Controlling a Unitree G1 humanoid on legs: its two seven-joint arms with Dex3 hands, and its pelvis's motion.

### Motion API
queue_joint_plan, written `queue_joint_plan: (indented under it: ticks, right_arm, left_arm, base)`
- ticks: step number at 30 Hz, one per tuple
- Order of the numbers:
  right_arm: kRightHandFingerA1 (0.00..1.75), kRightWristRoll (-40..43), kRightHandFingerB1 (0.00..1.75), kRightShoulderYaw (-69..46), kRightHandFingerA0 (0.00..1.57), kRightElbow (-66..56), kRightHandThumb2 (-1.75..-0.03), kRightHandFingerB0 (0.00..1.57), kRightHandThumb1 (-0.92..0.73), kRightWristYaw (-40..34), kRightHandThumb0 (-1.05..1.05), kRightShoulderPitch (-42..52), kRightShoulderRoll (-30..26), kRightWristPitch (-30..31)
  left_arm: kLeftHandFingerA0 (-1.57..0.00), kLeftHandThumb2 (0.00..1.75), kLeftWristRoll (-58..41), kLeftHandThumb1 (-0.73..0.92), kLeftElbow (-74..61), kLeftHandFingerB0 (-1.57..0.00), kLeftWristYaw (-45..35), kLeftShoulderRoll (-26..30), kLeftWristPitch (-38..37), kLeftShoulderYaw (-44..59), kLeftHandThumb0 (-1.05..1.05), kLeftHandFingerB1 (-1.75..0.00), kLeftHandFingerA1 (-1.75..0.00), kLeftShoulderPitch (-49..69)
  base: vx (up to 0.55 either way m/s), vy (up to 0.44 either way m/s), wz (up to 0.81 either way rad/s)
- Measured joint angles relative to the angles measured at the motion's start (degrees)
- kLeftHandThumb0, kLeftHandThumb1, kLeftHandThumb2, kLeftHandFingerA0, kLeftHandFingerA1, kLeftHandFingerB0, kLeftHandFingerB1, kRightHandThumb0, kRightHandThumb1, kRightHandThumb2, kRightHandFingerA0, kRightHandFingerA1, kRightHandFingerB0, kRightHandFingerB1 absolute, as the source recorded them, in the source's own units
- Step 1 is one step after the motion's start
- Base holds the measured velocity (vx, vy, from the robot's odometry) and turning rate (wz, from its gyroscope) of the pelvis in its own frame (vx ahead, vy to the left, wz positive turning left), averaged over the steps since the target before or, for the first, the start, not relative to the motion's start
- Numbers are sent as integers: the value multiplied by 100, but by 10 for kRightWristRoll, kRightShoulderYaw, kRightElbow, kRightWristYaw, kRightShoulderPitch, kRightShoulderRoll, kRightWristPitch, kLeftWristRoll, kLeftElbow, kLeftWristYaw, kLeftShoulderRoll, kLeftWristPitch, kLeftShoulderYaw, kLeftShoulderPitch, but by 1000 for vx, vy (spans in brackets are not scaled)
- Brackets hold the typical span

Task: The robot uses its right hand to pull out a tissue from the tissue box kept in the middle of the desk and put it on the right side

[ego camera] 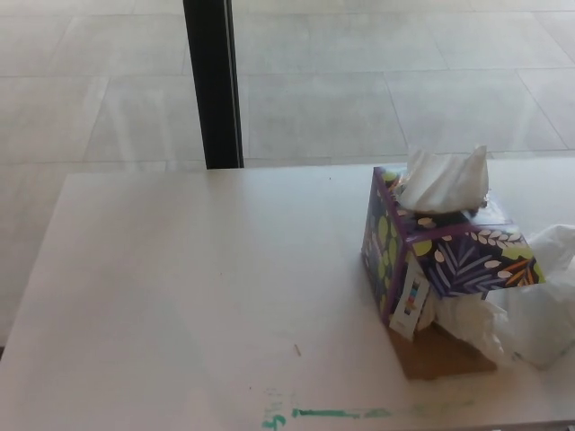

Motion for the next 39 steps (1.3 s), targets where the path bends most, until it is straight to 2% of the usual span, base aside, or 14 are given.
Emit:
queue_joint_plan:
  ticks: [1, 6, 8, 9, 11, 14, 16, 19, 21, 26, 30, 31, 32, 39]
  right_arm:
    - [17, 2, 0, -10, 0, -3, -99, 0, -59, 6, -96, 1, -7, 1]
    - [25, 14, 11, -104, 0, -12, -101, 0, -58, 29, -98, 54, -37, 2]
    - [0, 18, 0, -138, 0, -13, -75, 0, -49, 35, -104, 81, -41, 1]
    - [84, 20, 62, -153, 0, -13, -66, 0, -57, 37, -98, 92, -42, 1]
    - [84, 23, 62, -194, 0, -13, -66, 0, -57, 40, -98, 129, -43, 0]
    - [86, 30, 74, -247, 39, -11, -79, 29, -50, 41, -88, 190, -42, -1]
    - [103, 37, 79, -288, 83, -8, -59, 51, -60, 40, -74, 239, -37, -1]
    - [123, 53, 81, -341, 102, 20, -59, 56, -59, 27, -65, 309, -19, -3]
    - [95, 67, 84, -370, 85, 53, -56, 57, -59, 13, -59, 348, 1, -6]
    - [128, 97, 91, -421, 100, 139, -68, 64, -48, -17, -48, 400, 51, -18]
    - [126, 132, 93, -471, 85, 213, -70, 68, -48, -46, -52, 424, 107, -33]
    - [100, 137, 93, -479, 80, 225, -93, 76, -33, -51, -54, 427, 117, -36]
    - [114, 146, 97, -490, 90, 241, -72, 67, -45, -56, -52, 430, 131, -39]
    - [111, 199, 93, -557, 101, 314, -73, 69, -41, -58, -49, 436, 197, -50]
  left_arm:
    - [-56, 66, 0, 85, 0, -53, 0, 0, 0, 0, -87, -43, -48, 0]
    - [-57, 66, 0, 86, 0, -53, 0, 0, 0, 0, -87, -43, -48, 0]
    - [-57, 66, 0, 84, 0, -53, 0, 0, 0, 0, -87, -43, -48, 0]
    - [-55, 66, 0, 86, 0, -51, 0, 0, 0, 0, -86, -42, -48, 0]
    - [-55, 66, 0, 86, 0, -51, 0, 0, 0, -1, -86, -42, -48, -1]
    - [-54, 66, 0, 86, 0, -49, 0, 0, 0, -1, -86, -43, -50, 0]
    - [-54, 66, 0, 86, 0, -50, 0, 0, 0, -1, -86, -42, -48, 0]
    - [-53, 66, 0, 86, 0, -50, 0, 0, 0, -1, -85, -42, -48, -1]
    - [-53, 66, 0, 86, 0, -51, 0, 0, 0, -2, -84, -42, -46, 0]
    - [-55, 66, 0, 86, 0, -52, 0, 0, 0, -2, -85, -44, -50, 0]
    - [-55, 66, 0, 86, -1, -51, 0, 0, 0, -2, -84, -43, -47, -1]
    - [-55, 66, 0, 86, -1, -49, 0, 0, 0, -2, -85, -43, -49, -1]
    - [-53, 67, 0, 87, -1, -49, 0, 0, 0, -2, -84, -42, -48, -1]
    - [-58, 66, 1, 87, -1, -51, 0, 0, 0, -4, -83, -42, -48, -1]
  base:
    - [0, 0, 0]
    - [0, 0, 0]
    - [0, 0, 0]
    - [0, 0, 0]
    - [0, 0, 0]
    - [0, 0, 0]
    - [0, 0, 0]
    - [0, 0, 0]
    - [0, 0, 0]
    - [0, 0, 0]
    - [0, 0, 0]
    - [0, 0, 0]
    - [0, 0, 0]
    - [0, 0, 0]
